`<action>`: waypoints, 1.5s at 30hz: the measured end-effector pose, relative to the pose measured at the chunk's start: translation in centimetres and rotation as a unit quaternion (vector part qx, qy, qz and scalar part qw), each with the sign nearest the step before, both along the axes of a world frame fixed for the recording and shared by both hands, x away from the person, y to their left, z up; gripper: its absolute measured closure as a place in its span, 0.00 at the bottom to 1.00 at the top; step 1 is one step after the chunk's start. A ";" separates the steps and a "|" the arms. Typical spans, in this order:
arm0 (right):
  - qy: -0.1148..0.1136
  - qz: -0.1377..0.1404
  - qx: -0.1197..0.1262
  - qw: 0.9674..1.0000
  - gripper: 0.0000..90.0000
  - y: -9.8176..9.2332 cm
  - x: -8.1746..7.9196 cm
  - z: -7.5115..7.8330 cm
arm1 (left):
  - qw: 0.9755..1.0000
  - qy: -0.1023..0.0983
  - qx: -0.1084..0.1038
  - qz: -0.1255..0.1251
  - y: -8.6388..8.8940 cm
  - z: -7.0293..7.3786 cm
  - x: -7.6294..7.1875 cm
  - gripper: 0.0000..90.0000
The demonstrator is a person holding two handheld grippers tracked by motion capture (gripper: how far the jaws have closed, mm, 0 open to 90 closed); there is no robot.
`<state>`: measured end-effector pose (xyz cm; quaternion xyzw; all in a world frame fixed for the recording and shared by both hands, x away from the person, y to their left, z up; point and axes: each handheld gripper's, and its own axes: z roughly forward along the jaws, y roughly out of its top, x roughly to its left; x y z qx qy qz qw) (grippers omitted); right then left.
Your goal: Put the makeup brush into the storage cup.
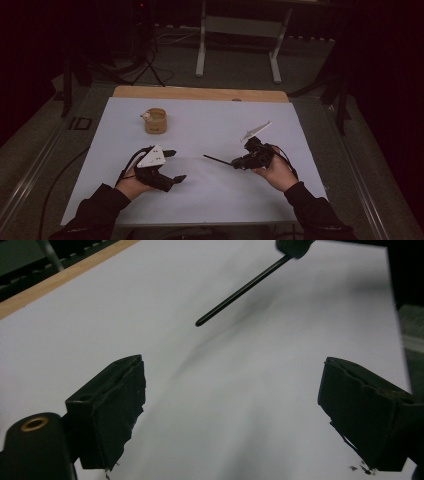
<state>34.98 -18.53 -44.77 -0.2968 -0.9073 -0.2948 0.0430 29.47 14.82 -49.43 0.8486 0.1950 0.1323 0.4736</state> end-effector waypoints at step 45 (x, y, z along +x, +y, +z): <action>0.025 0.028 0.022 0.999 0.95 2.0 -0.7 0.4 | 0.916 -0.270 0.272 -0.116 -6.6 -2.6 0.2 0.95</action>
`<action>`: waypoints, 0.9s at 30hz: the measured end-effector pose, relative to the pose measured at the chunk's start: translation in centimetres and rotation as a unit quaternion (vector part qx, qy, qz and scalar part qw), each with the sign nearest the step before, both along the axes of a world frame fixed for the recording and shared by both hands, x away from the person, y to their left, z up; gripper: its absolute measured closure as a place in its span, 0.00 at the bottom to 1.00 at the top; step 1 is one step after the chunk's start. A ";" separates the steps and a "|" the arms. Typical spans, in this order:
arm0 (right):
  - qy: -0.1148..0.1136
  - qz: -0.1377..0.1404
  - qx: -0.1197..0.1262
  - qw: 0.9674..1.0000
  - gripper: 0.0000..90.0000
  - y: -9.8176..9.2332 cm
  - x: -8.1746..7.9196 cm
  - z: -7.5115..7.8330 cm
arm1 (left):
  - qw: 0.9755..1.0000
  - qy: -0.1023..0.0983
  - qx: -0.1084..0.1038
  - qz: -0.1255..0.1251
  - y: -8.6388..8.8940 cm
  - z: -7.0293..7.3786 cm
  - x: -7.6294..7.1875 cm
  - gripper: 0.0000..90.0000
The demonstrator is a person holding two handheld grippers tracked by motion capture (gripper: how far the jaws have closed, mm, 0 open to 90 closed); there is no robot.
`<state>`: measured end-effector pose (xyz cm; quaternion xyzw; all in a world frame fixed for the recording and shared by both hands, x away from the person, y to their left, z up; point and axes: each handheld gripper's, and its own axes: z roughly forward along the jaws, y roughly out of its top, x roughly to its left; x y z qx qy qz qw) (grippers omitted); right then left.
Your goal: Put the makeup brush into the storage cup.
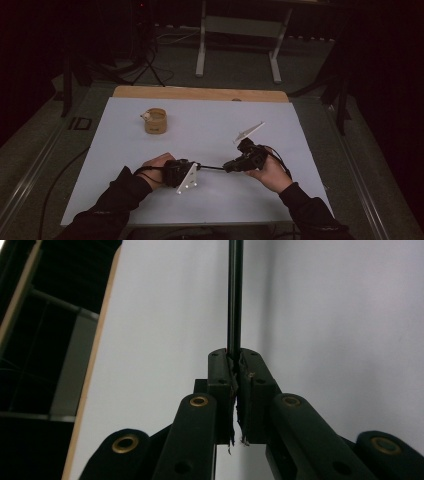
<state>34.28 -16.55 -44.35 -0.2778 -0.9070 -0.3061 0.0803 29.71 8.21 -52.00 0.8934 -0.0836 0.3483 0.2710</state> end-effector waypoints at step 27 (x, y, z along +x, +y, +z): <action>-0.139 -0.049 0.112 0.983 0.54 -3.0 -0.8 5.9 | 0.967 0.207 -0.107 0.107 1.5 2.1 1.2 0.96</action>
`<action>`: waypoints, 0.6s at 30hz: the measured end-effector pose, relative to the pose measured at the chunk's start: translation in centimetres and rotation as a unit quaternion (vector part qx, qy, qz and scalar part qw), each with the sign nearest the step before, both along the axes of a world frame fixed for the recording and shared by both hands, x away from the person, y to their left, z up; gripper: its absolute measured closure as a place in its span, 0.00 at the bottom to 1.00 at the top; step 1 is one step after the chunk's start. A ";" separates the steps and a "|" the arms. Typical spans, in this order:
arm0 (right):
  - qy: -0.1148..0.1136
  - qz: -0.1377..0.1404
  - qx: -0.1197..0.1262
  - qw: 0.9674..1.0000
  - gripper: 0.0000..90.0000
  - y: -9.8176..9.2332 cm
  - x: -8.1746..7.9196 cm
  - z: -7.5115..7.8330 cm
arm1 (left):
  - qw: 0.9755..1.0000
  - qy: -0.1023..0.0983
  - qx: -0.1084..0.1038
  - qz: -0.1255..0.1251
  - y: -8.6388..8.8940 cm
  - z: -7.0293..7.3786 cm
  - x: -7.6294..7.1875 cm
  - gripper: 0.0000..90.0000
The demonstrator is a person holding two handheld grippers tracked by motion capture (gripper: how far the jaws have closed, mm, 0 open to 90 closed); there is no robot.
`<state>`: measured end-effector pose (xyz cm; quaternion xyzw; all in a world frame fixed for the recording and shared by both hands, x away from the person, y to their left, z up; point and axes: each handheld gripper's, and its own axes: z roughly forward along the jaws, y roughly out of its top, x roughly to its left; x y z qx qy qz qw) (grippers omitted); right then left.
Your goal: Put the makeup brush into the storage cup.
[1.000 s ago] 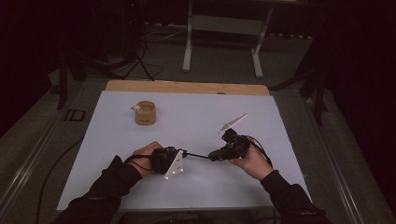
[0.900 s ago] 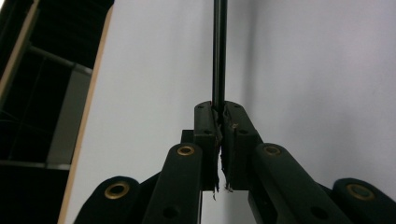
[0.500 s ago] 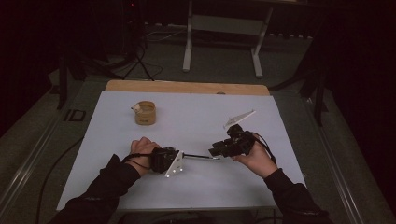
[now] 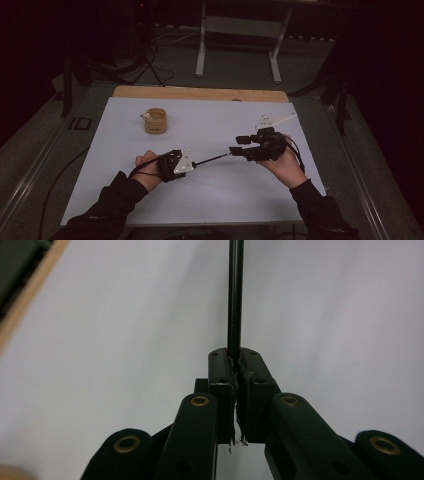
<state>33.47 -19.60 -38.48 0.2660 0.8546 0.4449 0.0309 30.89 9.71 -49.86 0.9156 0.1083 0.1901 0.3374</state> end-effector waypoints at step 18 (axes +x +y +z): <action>-0.015 -0.042 0.056 0.997 0.55 -0.4 -1.1 -0.2 | 0.966 0.122 -0.217 0.066 3.1 0.3 0.7 0.96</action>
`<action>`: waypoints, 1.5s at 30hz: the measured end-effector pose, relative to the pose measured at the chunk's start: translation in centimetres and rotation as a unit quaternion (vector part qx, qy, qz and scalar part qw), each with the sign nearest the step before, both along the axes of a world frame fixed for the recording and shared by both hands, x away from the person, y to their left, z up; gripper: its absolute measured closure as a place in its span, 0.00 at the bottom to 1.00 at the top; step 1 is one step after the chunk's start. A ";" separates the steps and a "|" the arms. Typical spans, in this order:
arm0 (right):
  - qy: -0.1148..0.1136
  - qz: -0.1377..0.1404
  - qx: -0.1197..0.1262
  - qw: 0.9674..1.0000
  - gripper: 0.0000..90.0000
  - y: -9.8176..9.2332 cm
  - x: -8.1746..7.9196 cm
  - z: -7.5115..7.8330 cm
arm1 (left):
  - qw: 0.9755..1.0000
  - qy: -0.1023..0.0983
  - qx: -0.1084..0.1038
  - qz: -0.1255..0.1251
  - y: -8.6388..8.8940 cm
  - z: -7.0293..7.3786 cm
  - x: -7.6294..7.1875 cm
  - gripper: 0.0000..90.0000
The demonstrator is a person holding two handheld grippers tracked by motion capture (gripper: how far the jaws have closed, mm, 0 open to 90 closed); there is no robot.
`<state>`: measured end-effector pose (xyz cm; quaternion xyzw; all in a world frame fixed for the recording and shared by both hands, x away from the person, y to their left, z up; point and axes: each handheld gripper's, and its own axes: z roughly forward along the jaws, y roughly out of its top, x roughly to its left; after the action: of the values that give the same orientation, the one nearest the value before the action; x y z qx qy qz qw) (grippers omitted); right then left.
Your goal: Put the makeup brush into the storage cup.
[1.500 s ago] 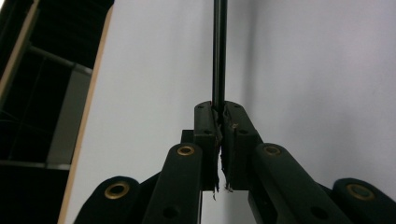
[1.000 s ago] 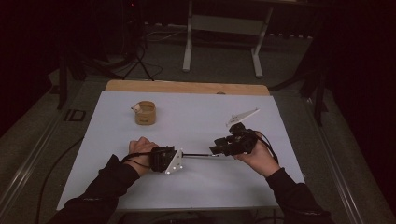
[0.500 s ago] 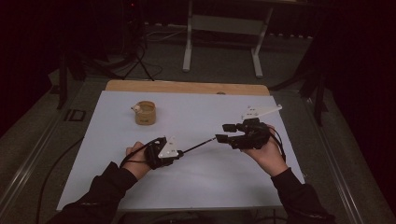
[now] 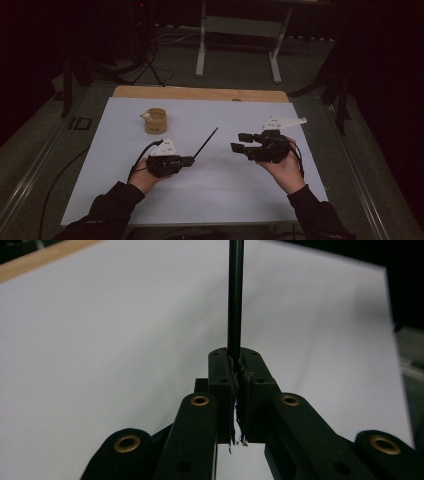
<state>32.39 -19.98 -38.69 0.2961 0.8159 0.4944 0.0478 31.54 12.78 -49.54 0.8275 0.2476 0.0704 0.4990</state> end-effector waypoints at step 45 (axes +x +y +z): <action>0.004 -0.008 0.063 0.998 0.95 7.3 1.4 -0.5 | 0.990 0.008 -0.137 -0.028 -0.8 -1.9 -0.4 0.95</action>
<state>33.82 -12.70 -39.23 0.3068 0.7809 0.5433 0.0292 31.10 12.02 -51.40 0.7585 0.2357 0.0152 0.6074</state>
